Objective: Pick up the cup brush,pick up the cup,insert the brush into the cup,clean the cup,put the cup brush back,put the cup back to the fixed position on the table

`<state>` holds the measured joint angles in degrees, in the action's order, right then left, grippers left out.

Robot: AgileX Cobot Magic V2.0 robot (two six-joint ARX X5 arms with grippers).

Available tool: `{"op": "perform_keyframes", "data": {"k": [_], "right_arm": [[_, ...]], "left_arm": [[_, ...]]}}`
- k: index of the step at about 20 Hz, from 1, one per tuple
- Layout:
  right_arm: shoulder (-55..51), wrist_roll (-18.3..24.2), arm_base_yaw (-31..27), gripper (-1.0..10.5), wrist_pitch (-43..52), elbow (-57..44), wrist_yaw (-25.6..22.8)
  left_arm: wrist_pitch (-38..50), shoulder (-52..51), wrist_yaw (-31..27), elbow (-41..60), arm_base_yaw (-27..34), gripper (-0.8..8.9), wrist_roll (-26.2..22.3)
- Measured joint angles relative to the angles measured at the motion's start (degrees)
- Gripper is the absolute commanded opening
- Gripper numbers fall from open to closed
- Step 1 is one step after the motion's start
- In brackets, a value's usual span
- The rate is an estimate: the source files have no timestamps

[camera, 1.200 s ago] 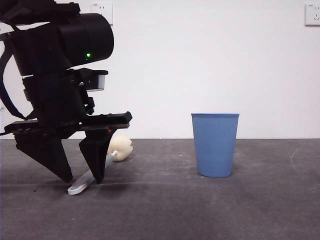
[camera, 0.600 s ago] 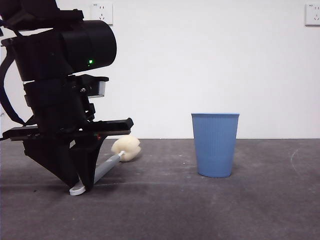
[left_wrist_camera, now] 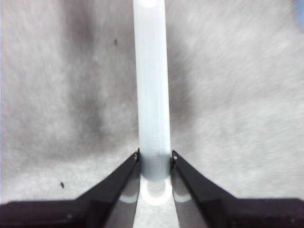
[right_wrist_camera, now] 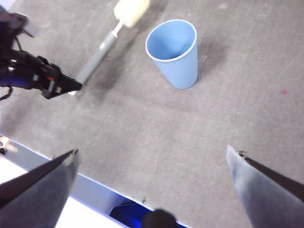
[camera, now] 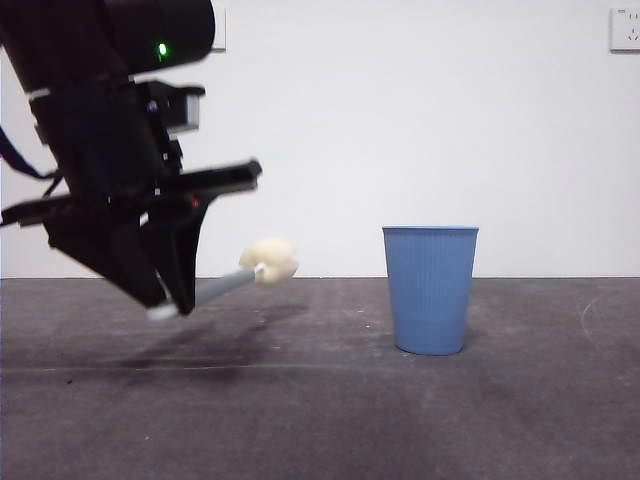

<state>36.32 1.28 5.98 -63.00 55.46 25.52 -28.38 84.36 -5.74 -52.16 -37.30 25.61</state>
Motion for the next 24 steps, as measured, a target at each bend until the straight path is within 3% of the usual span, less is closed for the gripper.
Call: {"op": "perform_keyframes", "data": {"k": [3,7,13,18,24], "right_arm": [[2.34,-0.22,0.02,5.6,1.7,0.0,0.13],[8.07,-0.2,0.15,5.6,10.64,-0.79,4.94],[15.15,-0.22,3.21,5.6,23.58,-9.49,5.79],[20.46,-2.49,6.32,5.6,39.58,-19.37,2.73],[31.34,-4.44,10.05,5.6,59.74,-26.58,-1.84]], "left_arm": [[-2.49,-4.57,0.7,-0.02,-0.02,-0.08,-1.88],[-3.98,-13.68,1.84,-0.02,-0.02,-0.08,-5.07],[-8.07,-27.54,3.21,-0.02,-0.02,-0.08,-6.84],[-15.98,-33.09,3.52,-0.02,-0.02,-0.08,-8.33],[-18.8,-33.88,8.98,-0.02,-0.02,-0.08,-9.7]]}}
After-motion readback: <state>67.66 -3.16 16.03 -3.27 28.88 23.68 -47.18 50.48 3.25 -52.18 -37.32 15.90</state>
